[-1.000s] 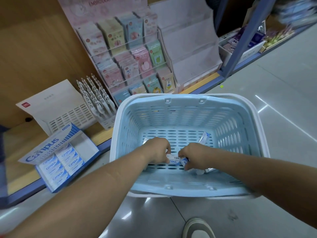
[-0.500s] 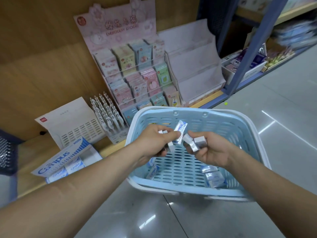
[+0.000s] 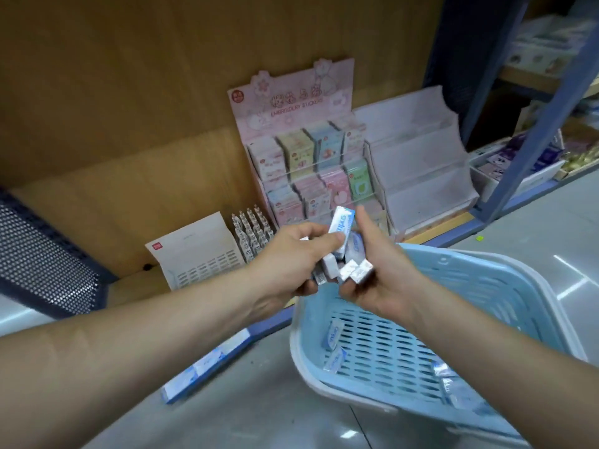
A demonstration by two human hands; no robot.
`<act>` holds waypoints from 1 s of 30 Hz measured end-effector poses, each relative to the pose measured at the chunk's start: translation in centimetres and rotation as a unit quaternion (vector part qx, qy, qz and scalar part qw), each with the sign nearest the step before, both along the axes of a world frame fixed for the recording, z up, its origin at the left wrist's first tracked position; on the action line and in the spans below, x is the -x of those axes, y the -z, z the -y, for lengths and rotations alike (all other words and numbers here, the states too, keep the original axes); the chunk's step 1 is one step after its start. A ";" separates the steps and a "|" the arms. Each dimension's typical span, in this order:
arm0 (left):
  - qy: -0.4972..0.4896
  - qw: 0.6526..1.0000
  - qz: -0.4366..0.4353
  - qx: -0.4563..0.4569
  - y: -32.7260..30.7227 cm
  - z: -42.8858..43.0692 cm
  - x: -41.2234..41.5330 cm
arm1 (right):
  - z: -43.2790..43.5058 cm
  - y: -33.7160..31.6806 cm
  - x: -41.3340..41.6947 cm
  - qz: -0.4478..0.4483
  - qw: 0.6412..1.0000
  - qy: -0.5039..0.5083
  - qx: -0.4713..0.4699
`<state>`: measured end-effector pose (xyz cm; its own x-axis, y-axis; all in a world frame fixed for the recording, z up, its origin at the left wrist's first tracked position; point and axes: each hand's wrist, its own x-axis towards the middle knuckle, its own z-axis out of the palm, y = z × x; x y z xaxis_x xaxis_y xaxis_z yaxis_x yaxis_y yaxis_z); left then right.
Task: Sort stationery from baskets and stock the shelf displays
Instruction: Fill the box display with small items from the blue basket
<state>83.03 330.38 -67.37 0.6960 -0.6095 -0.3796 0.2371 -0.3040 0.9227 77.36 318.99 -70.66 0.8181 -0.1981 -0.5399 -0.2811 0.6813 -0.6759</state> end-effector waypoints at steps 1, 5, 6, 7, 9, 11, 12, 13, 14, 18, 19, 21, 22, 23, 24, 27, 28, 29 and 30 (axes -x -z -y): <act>-0.009 1.000 0.005 -0.001 -0.7 -0.9 -0.8 | -0.5 -0.8 -1.1 0.008 0.999 -0.015 0.045; -0.041 0.997 0.054 -0.032 -2.9 -5.3 -4.4 | -3.3 -3.9 -5.6 0.066 0.967 -0.123 0.213; -0.052 0.996 0.065 -0.040 -3.2 -6.4 -5.1 | -4.2 -4.5 -6.7 0.084 0.956 -0.149 0.240; -0.066 0.994 0.071 -0.045 -3.3 -7.6 -5.7 | -5.2 -4.8 -7.8 0.097 0.945 -0.174 0.259; -0.111 0.991 0.064 -0.040 -3.1 -9.9 -6.5 | -7.4 -5.3 -9.5 0.108 0.929 -0.211 0.285; -0.181 0.983 0.020 -0.008 -2.1 -12.5 -6.9 | -10.0 -5.2 -10.8 0.103 0.924 -0.225 0.291; -0.218 0.976 -0.017 0.024 -1.3 -13.5 -6.9 | -10.9 -4.7 -11.2 0.092 0.932 -0.214 0.278; -0.262 0.961 -0.057 0.069 -0.5 -14.5 -6.8 | -12.1 -4.0 -11.5 0.078 0.942 -0.200 0.259; -0.308 0.939 -0.094 0.121 0.4 -15.5 -6.7 | -13.3 -3.0 -11.8 0.063 0.951 -0.187 0.237; -0.420 0.851 -0.201 0.241 5.1 -18.5 -5.4 | -17.8 2.3 -11.3 0.033 0.981 -0.141 0.127; -0.426 0.849 -0.216 0.228 6.4 -19.0 -4.9 | -18.8 3.5 -10.8 0.021 0.987 -0.128 0.097; -0.424 0.859 -0.228 0.175 9.0 -19.7 -4.0 | -20.2 5.6 -10.0 -0.003 0.994 -0.094 0.050; -0.424 0.863 -0.228 0.149 10.1 -19.9 -3.7 | -20.7 6.6 -9.8 -0.011 0.996 -0.077 0.036; -0.426 0.865 -0.228 0.136 10.9 -20.0 -3.3 | -21.2 7.4 -9.6 -0.018 0.998 -0.060 0.026; -0.432 0.863 -0.226 0.133 11.6 -20.0 -3.1 | -21.6 8.3 -9.5 -0.027 0.998 -0.043 0.021; -0.464 0.847 -0.212 0.149 12.9 -20.5 -3.0 | -22.5 10.3 -9.5 -0.060 0.998 0.007 0.012; -0.471 0.845 -0.197 0.158 13.3 -20.7 -3.2 | -22.6 10.9 -9.6 -0.073 0.997 0.024 0.007; -0.474 0.846 -0.180 0.166 13.5 -21.1 -3.4 | -22.7 11.4 -9.7 -0.088 0.995 0.039 -0.001; -0.470 0.855 -0.149 0.163 13.7 -21.5 -3.6 | -22.7 11.9 -9.9 -0.099 0.994 0.048 -0.008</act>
<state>86.62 351.90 -81.07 0.8384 0.0590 -0.5418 0.4743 0.4107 0.7787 87.22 341.65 -82.55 0.6731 -0.2604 -0.6922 -0.3404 0.7220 -0.6025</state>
